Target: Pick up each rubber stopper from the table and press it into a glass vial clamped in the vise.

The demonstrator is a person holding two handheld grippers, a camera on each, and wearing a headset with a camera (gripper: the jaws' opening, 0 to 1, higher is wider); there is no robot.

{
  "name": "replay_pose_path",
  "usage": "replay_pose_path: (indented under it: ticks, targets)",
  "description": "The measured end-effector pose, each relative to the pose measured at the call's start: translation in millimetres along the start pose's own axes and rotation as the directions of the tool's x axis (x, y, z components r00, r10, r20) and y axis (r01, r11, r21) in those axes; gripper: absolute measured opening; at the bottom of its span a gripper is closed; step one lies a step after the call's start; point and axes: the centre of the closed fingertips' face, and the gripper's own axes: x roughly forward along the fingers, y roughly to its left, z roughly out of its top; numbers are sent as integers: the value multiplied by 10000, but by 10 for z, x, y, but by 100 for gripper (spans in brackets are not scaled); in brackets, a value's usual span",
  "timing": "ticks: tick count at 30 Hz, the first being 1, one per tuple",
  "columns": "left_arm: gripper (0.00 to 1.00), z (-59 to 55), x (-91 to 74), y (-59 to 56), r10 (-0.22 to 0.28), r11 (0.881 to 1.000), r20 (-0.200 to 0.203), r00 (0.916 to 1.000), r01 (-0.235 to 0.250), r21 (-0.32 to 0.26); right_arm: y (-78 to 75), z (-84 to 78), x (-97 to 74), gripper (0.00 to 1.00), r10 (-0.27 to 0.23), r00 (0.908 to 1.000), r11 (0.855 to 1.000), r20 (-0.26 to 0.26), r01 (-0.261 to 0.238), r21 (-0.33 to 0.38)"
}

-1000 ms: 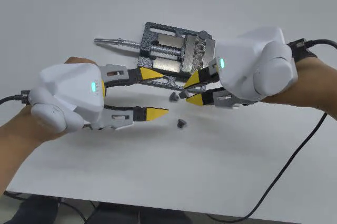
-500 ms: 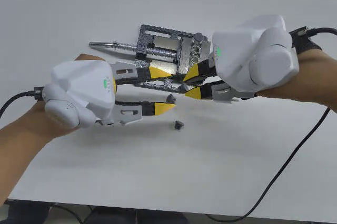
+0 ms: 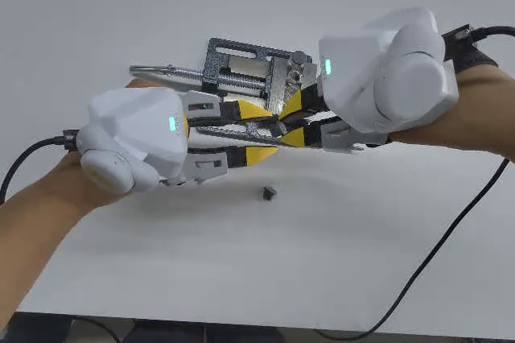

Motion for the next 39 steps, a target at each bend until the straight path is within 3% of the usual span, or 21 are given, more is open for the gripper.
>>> replay_pose_path:
  ticks: [18, 28, 39]
  targets:
    - [5, 14, 28, 58, 186, 9998, 10, 9998, -186, 30, -56, 14, 34, 11, -7, 9990, 10000, -436, 9, 58]
    - [4, -7, 28, 79, 269, 9996, -37, 9996, -269, -26, -68, 14, 42, 11, -50, 9986, 10000, -530, 50, 8]
    - [4, -3, 27, 103, 349, 9988, 234, 9991, -340, -354, -84, 13, 26, 12, -128, 9989, 9999, -441, 128, -16]
